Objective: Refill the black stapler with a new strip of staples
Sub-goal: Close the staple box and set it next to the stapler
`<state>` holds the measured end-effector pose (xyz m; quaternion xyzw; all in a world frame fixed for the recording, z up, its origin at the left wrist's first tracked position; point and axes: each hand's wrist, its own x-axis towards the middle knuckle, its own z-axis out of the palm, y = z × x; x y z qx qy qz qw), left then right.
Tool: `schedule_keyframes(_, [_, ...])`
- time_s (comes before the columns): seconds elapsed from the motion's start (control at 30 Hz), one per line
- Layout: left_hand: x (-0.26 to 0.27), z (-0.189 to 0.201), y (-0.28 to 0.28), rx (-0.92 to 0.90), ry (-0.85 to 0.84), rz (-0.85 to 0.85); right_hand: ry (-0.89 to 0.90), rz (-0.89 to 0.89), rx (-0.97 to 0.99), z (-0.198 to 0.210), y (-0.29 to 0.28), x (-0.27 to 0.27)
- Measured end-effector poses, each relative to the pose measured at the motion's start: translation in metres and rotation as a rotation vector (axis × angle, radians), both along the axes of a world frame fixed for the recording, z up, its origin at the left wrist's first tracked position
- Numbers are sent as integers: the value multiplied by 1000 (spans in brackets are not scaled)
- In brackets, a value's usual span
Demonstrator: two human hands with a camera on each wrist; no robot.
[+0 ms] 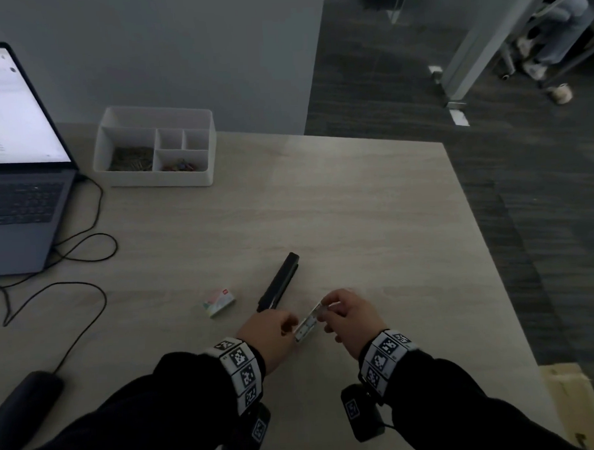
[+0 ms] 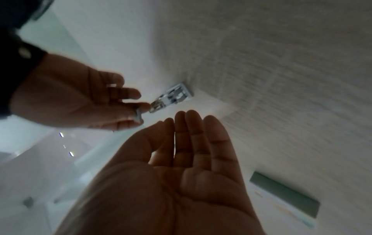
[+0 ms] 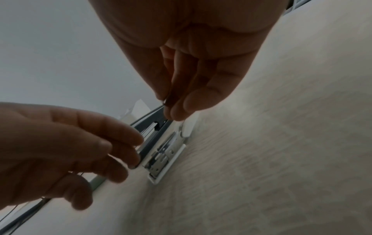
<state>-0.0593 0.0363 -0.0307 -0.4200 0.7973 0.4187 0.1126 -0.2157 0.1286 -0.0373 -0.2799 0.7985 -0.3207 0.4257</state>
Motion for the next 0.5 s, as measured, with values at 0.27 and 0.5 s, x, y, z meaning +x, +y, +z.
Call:
schedule_keyframes(0.27, [-6,-29,-2,-9,-134,-20,167,79,30,-10,-9,0])
schedule_keyframes(0.5, [-9,-40,-5,-39,-139,-31,38,-20,28,-24,-10,5])
